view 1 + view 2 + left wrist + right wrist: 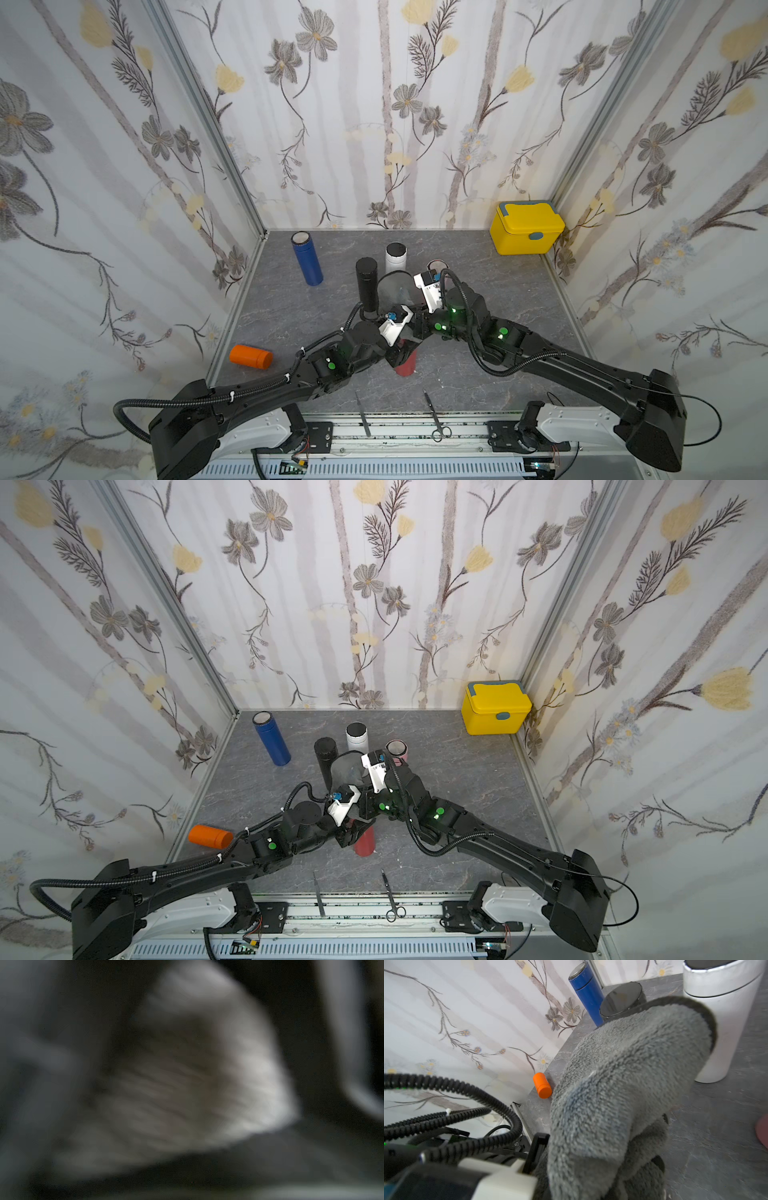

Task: Wipe the surface of the thermos
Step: Wipe the dirt from the surface of the thermos.

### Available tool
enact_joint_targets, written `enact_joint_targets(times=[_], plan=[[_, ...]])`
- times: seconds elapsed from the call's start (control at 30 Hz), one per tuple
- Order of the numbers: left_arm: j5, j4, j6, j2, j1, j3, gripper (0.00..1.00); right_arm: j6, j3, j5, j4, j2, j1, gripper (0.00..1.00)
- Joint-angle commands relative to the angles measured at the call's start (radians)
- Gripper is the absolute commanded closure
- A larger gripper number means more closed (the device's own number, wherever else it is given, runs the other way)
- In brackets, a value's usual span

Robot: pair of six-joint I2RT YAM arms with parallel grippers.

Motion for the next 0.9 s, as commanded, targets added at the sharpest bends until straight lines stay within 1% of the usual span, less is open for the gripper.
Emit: enact_joint_targets(times=[0.0, 0.1, 0.17, 0.23, 0.33, 0.4, 0.47, 0.53, 0.63, 0.77, 0.87], plan=[[-0.053, 0.071, -0.024, 0.024, 0.009, 0.017, 1.00, -0.035, -0.055, -0.022, -0.178, -0.067, 0.049, 1.00], [-0.060, 0.073, -0.029, 0.031, 0.011, 0.023, 1.00, -0.006, -0.108, -0.004, -0.221, -0.148, 0.062, 1.00], [-0.057, 0.075, -0.029, 0.025, 0.015, 0.022, 1.00, 0.007, -0.121, 0.032, -0.274, -0.189, 0.063, 1.00], [-0.053, 0.071, -0.027, 0.019, 0.016, 0.022, 1.00, 0.018, -0.113, 0.098, -0.346, -0.220, 0.063, 1.00], [-0.046, 0.063, -0.026, 0.015, 0.016, 0.022, 1.00, 0.019, -0.048, 0.253, -0.460, -0.225, 0.063, 1.00], [-0.042, 0.065, -0.026, 0.017, 0.016, 0.020, 1.00, -0.005, -0.002, 0.312, -0.471, -0.212, 0.063, 1.00], [-0.035, 0.067, -0.028, 0.020, 0.016, 0.016, 1.00, -0.047, 0.021, 0.289, -0.395, -0.210, 0.063, 1.00], [-0.027, 0.064, -0.028, 0.021, 0.016, 0.015, 1.00, -0.080, 0.021, 0.190, -0.243, -0.207, 0.063, 1.00], [-0.019, 0.064, -0.035, 0.019, 0.016, 0.008, 1.00, -0.099, 0.031, 0.068, -0.087, -0.173, 0.061, 1.00], [-0.010, 0.073, -0.044, 0.011, 0.015, -0.005, 1.00, -0.116, 0.040, 0.026, -0.062, -0.083, 0.035, 1.00], [-0.015, 0.069, -0.049, 0.001, 0.015, -0.006, 1.00, -0.085, 0.004, 0.017, -0.085, -0.031, -0.022, 1.00]])
